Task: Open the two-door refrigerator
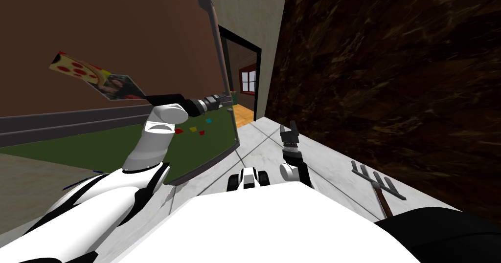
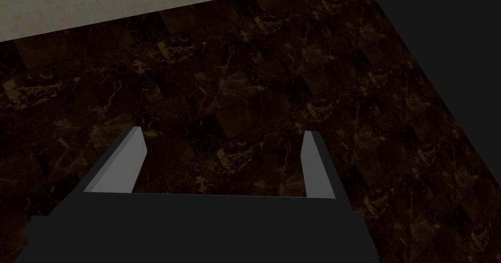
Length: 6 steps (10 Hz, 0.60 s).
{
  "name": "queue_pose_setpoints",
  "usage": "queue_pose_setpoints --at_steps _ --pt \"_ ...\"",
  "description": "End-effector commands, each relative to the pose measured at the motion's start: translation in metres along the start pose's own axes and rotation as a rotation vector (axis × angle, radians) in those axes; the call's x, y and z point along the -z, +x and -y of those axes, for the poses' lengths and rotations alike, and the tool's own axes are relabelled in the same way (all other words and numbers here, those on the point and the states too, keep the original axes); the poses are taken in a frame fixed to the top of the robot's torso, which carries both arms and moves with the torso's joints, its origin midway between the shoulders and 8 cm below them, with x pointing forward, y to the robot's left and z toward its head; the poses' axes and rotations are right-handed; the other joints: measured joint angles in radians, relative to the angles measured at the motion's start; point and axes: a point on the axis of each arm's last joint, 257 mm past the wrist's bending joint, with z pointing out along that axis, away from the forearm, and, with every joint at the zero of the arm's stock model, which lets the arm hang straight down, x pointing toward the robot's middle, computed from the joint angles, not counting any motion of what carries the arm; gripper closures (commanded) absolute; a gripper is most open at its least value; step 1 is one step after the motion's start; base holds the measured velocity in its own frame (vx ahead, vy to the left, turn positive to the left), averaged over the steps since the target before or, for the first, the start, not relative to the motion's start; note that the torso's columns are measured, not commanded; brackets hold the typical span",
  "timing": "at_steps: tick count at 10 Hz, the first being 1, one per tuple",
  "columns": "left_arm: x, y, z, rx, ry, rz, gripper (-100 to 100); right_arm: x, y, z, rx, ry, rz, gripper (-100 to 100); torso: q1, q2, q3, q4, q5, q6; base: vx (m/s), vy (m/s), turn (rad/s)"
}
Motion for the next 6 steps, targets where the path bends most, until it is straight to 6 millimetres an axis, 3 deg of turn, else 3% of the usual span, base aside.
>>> queue_pose_setpoints --at_steps 1,6 --pt "0.000 -0.006 0.003 -0.023 0.000 0.009 -100 0.000 0.000 0.000 0.000 0.000 0.000 0 0.002 -0.002 -0.002 -0.001 0.001 0.000 0.265 0.069 -0.060" --pt "0.002 -0.018 0.010 -0.069 -0.001 0.028 -100 0.000 0.000 0.000 0.000 0.000 0.000 0 0.000 -0.003 -0.002 -0.001 0.000 0.000 0.243 0.033 -0.059"
